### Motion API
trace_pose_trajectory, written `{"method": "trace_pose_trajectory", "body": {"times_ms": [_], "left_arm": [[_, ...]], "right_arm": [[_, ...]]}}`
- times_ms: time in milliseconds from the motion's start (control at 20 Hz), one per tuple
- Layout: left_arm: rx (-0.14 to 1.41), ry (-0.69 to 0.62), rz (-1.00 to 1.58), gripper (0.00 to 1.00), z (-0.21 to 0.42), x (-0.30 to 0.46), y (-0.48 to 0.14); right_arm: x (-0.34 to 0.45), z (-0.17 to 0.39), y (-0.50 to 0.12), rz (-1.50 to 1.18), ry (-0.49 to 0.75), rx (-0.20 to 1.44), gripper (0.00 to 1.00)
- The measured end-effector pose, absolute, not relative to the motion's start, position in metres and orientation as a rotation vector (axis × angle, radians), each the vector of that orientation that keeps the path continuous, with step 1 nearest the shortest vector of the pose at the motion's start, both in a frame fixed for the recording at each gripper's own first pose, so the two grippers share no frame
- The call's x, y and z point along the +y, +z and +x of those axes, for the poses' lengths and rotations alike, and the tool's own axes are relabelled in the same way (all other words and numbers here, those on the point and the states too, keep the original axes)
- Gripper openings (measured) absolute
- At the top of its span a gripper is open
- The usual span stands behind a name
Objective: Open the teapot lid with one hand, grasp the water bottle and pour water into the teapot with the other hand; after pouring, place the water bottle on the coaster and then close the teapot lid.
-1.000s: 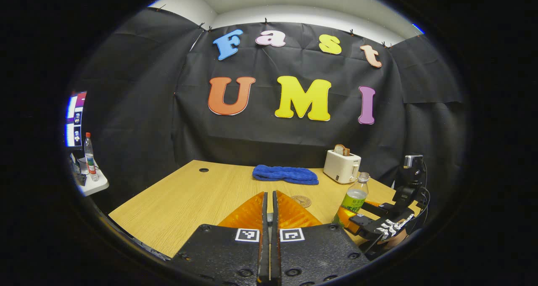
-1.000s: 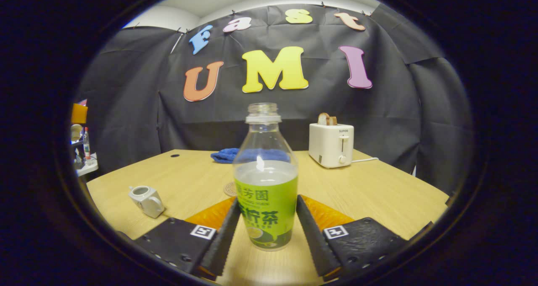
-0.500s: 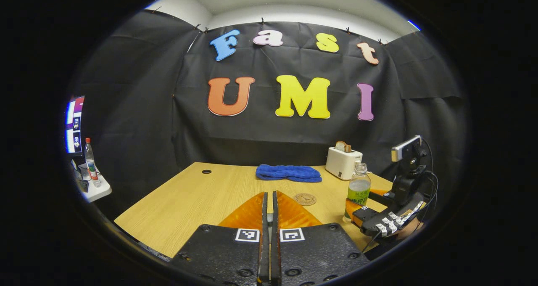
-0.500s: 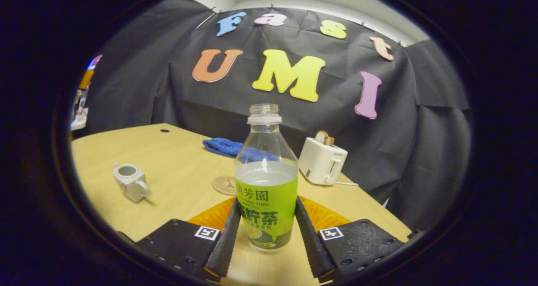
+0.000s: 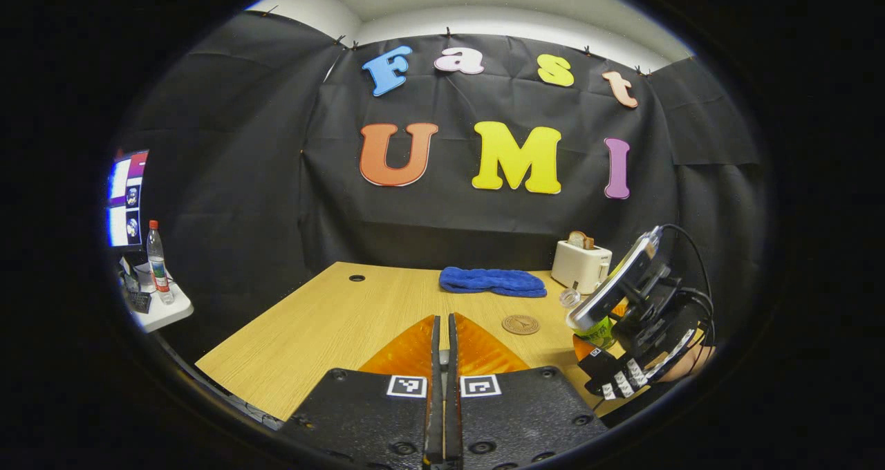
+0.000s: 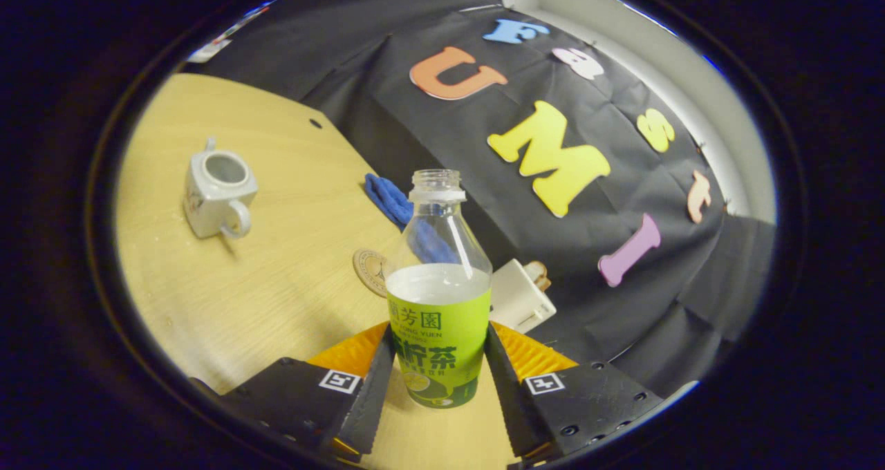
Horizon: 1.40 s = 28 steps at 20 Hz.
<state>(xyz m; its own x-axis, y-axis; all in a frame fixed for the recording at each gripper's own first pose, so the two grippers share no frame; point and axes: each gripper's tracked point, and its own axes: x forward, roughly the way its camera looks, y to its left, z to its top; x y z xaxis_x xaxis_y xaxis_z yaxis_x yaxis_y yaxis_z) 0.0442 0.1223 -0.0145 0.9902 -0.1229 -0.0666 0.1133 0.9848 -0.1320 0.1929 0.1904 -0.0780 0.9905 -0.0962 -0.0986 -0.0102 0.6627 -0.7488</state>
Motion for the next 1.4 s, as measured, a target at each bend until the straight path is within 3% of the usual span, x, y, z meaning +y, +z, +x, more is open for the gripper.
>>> {"method": "trace_pose_trajectory", "body": {"times_ms": [700,1400], "left_arm": [[0.045,-0.120,-0.120,0.04,0.037,0.133,-0.007],[0.064,-0.119,-0.125,0.04,0.041,0.140,-0.016]], "right_arm": [[0.258,0.191,-0.065,-1.443,-0.026,-0.086,0.71],[0.276,0.171,-0.042,-1.899,-0.132,-0.344,0.72]]}}
